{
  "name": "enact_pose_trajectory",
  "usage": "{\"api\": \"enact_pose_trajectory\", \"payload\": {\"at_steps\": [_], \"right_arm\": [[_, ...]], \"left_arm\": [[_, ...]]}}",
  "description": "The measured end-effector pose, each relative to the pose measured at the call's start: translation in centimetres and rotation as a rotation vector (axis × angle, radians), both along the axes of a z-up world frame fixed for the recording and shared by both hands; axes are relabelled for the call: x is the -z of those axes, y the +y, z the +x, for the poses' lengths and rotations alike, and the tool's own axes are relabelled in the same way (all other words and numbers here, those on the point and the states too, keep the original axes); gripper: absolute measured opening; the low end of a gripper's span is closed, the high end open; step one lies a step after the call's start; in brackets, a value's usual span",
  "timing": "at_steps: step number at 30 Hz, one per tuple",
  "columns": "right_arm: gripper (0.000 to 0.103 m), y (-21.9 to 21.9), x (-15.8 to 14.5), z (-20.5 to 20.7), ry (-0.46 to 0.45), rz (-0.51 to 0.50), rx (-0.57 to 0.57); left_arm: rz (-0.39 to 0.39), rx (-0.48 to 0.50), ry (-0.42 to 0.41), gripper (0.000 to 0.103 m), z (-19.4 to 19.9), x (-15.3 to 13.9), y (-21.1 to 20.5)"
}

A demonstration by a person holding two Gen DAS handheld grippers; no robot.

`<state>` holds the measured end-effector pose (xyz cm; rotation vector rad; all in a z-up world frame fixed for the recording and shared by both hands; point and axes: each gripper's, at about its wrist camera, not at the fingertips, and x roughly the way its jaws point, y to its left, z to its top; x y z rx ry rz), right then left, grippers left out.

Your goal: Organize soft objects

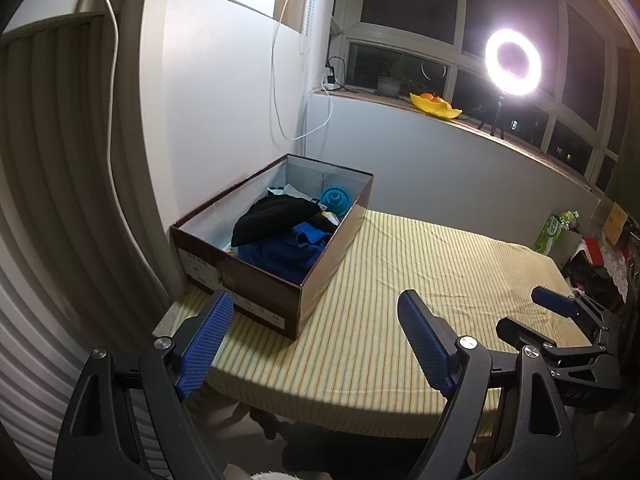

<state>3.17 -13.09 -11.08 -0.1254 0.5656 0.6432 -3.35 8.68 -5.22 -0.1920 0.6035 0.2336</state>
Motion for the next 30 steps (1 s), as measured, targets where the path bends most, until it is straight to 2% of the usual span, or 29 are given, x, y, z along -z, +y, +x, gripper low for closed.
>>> {"api": "enact_pose_trajectory", "payload": {"at_steps": [23, 30], "right_arm": [[0.086, -0.2, 0.9, 0.1, 0.023, -0.004, 0.017], [0.086, -0.3, 1.1, 0.2, 0.03, -0.01, 0.021]], "left_arm": [[0.007, -0.01, 0.005, 0.085, -0.1, 0.1, -0.6], [0.01, 0.001, -0.016, 0.085, -0.2, 0.2, -0.7]]}}
